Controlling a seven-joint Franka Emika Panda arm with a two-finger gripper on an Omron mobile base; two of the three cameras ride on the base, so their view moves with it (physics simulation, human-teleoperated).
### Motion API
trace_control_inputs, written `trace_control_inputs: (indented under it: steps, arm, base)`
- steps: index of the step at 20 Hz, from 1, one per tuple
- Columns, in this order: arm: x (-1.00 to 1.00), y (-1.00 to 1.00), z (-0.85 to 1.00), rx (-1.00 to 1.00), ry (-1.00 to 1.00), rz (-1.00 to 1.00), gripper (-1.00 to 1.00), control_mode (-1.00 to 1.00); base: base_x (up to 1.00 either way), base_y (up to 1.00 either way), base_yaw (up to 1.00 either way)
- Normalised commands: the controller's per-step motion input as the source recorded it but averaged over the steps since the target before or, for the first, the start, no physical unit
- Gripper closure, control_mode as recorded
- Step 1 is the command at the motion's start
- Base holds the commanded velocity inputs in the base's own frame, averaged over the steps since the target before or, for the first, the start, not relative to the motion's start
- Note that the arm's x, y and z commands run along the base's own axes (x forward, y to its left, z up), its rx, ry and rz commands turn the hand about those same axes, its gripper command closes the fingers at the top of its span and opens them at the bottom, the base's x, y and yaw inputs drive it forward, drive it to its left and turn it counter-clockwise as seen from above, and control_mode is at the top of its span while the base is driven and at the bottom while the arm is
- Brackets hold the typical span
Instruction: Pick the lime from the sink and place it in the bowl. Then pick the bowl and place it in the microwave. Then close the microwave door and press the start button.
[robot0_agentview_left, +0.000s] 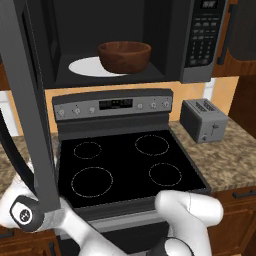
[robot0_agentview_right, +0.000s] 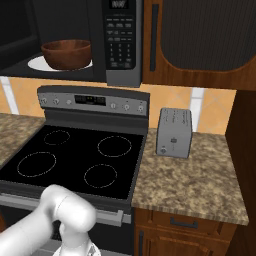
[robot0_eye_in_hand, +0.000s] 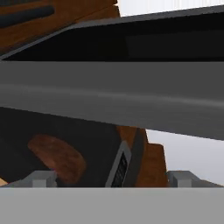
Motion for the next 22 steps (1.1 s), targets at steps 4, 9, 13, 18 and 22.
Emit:
trace_control_inputs:
  steps: [4, 9, 13, 18, 22]
  arm:
    - [0.00, 0.56, 0.02, -0.10, -0.01, -0.17, -1.00, -1.00]
    - [-0.05, 0.38, 0.22, -0.03, -0.03, -0.20, -1.00, -1.00]
    - [-0.24, 0.23, 0.44, -0.04, -0.05, -0.22, -1.00, -1.00]
    - [-0.67, -0.03, 0.44, 0.00, -0.07, -0.20, -1.00, -1.00]
    - [-0.97, -0.46, 0.37, 0.02, -0.11, -0.16, -1.00, -1.00]
  base:
    - [0.00, 0.00, 0.00]
    - [0.00, 0.00, 0.00]
    - [0.00, 0.00, 0.00]
    - [0.00, 0.00, 0.00]
    - [0.00, 0.00, 0.00]
